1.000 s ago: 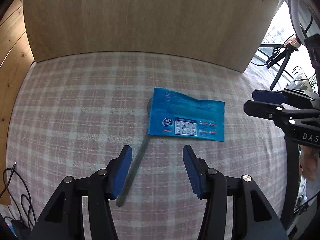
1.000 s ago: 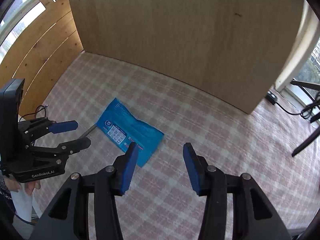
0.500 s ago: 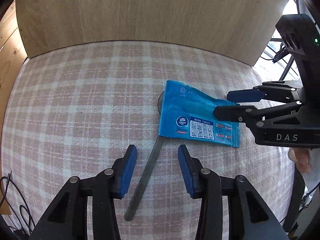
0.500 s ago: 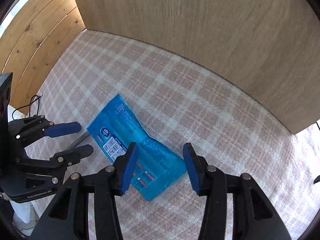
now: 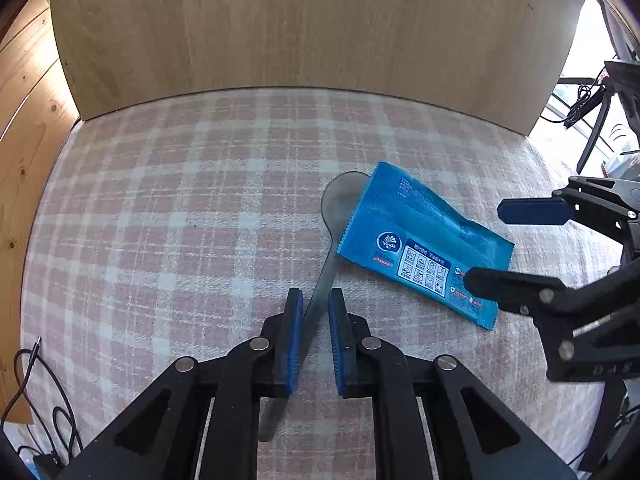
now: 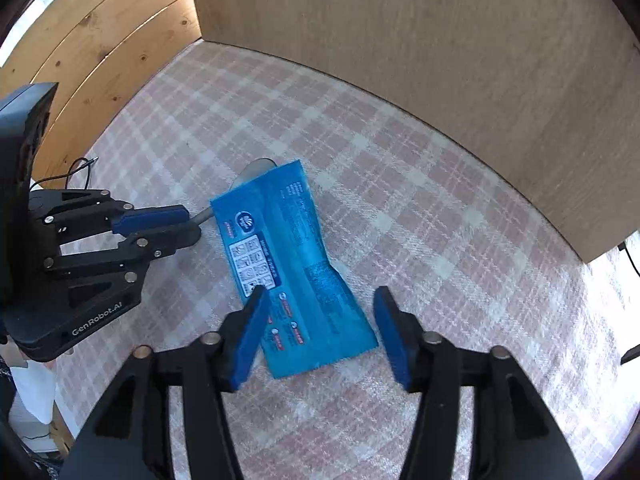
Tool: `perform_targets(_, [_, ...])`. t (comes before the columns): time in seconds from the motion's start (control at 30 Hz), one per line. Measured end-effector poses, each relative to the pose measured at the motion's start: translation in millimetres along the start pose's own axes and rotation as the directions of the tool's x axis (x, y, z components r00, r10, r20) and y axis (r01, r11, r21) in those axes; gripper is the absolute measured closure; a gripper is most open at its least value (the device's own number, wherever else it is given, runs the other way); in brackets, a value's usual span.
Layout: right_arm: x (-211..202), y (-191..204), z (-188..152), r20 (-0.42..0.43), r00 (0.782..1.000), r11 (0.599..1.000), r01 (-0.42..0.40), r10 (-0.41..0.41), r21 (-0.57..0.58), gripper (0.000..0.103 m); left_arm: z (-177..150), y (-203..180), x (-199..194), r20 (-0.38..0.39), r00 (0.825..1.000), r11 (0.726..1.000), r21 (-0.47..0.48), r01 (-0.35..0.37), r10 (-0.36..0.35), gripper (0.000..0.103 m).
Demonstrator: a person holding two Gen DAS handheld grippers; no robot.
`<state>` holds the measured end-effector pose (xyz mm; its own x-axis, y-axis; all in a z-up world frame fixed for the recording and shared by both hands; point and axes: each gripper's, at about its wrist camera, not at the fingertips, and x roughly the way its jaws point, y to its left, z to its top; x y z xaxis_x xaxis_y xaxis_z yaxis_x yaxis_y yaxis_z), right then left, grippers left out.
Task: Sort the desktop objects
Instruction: 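Grasp the clear spoon with the left gripper while the right grasps the blue packet, then carry the spoon and the blue packet over the black tray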
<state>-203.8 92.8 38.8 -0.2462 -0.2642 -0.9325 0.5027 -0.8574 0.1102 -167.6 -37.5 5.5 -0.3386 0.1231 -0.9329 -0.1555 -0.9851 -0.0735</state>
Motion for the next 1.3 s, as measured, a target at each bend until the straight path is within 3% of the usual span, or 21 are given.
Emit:
perform_targets(0.13, [7,17,6,-0.007,1.000,0.998,0.028,-0.029,-0.063,0.036,-33,63,-35,0.003,1.000,0.999,-0.045,-0.028,0.028,0.095])
perform_targets(0.4, [29,43,8,-0.040,0.995,0.977,0.083,-0.093,-0.196,0.033,-54,117,-54,0.006,1.000,0.992,-0.124,-0.005,0.005,0.095])
perform_targets(0.57, [31,26,18,-0.048,0.996,0.989,0.069,-0.076,-0.133,0.031,-68,134,-65,0.013,1.000,0.991,-0.136,0.005,-0.003,0.095])
perform_targets(0.67, [26,16,22,-0.041,0.995,0.991,0.092,-0.096,-0.093,0.054,-76,145,-71,0.015,1.000,0.989,-0.150,0.010,-0.008,0.096])
perform_targets(0.73, [22,5,23,-0.042,0.993,0.993,0.105,-0.107,-0.045,0.089,-81,151,-76,0.017,1.000,0.988,-0.153,0.011,-0.009,0.096])
perform_targets(0.8, [19,-8,22,-0.042,0.995,0.995,0.096,-0.095,0.017,0.097,-88,157,-81,0.022,1.000,0.987,-0.161,0.016,-0.012,0.096])
perform_targets(1.17, [-35,-35,-23,0.027,0.999,0.980,0.027,-0.033,0.195,0.098,-129,164,-129,0.044,0.997,0.989,-0.129,0.074,-0.069,0.096])
perform_targets(1.3, [-66,-44,-45,0.050,0.997,0.967,0.043,-0.058,0.249,0.098,-143,150,-150,0.050,0.994,0.992,-0.078,0.103,-0.100,0.096])
